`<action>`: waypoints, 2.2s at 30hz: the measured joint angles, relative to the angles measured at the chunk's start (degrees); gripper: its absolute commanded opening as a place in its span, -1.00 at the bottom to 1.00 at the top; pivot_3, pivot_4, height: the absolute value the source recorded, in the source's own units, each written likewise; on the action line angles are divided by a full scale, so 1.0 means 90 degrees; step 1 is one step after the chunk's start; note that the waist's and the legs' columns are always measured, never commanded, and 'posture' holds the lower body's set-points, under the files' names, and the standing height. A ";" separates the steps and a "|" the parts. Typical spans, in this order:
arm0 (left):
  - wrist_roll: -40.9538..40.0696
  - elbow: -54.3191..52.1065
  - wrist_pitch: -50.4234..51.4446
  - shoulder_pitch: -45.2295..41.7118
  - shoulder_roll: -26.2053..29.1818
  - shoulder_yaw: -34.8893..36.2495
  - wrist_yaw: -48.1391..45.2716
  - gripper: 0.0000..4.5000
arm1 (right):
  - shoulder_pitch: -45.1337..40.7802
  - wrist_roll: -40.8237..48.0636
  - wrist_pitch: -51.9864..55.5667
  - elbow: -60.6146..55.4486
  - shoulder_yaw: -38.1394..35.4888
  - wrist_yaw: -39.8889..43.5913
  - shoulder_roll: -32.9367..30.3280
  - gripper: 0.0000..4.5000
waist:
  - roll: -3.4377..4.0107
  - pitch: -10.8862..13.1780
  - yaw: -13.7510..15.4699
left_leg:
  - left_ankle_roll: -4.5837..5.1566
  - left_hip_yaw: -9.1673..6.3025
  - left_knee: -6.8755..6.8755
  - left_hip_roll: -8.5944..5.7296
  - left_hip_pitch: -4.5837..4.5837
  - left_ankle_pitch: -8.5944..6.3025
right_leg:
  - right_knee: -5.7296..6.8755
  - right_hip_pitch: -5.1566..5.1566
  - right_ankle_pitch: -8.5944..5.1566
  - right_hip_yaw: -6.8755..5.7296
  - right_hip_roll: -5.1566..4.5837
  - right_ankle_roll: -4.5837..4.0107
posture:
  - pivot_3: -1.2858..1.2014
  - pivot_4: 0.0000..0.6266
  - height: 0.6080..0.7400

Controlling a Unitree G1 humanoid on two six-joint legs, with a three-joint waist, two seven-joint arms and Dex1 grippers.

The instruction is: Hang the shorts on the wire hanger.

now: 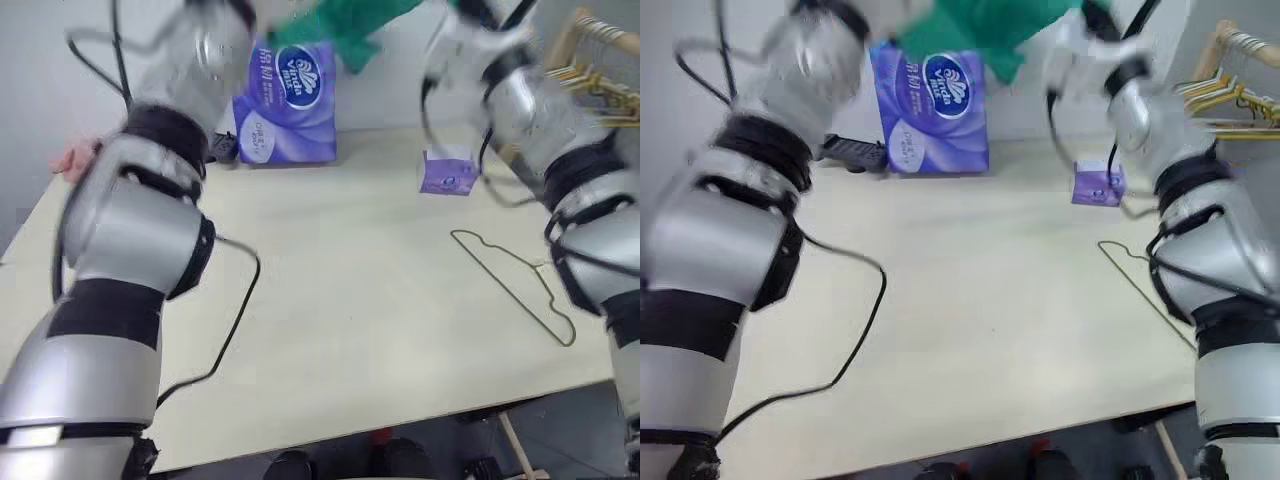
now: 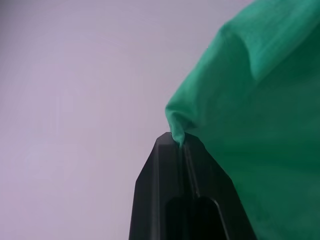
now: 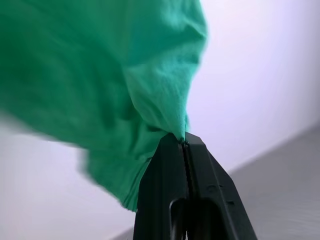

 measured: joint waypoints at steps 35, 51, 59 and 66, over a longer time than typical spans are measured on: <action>-0.4302 -1.1880 0.5820 1.0402 0.4937 0.2558 -0.8092 -1.00 | 0.8288 0.2224 0.4424 -1.0083 -0.1747 0.6978 -0.1502 -0.99 | 0.0057 0.0239 0.0245 | 0.0116 -0.0022 0.0097 0.0038 0.0340 -0.0067 | 0.0106 0.0334 0.0023 -0.0031 0.0080 -0.0010 | 0.12 -0.80 1.00; -0.3692 -1.0411 0.5218 0.9001 0.3914 0.1856 -0.7976 -1.00 | 0.8420 0.2338 0.5423 -1.0446 -0.1838 0.7179 -0.1620 -0.99 | 0.0041 0.0249 0.0248 | 0.0115 -0.0023 0.0098 0.0038 0.0336 -0.0067 | 0.0091 0.0336 0.0029 -0.0032 0.0080 -0.0034 | 0.10 -0.85 1.00; -0.3683 -1.0394 0.5134 0.9031 0.3882 0.1842 -0.8124 -1.00 | 0.8429 0.2343 0.5482 -1.0498 -0.1838 0.7256 -0.1634 -0.99 | 0.0040 0.0249 0.0247 | 0.0115 -0.0023 0.0098 0.0039 0.0335 -0.0067 | 0.0090 0.0335 0.0020 -0.0033 0.0080 -0.0018 | 0.10 -0.85 1.00; -0.3683 -1.0390 0.5114 0.9066 0.3882 0.1842 -0.8225 -0.80 | 0.8435 0.2524 0.5578 -1.0583 -0.1838 0.7457 -0.1660 -0.92 | 0.0040 0.0249 0.0246 | 0.0115 -0.0025 0.0098 0.0039 0.0335 -0.0067 | 0.0090 0.0335 0.0018 -0.0034 0.0079 -0.0016 | 0.10 -0.85 1.00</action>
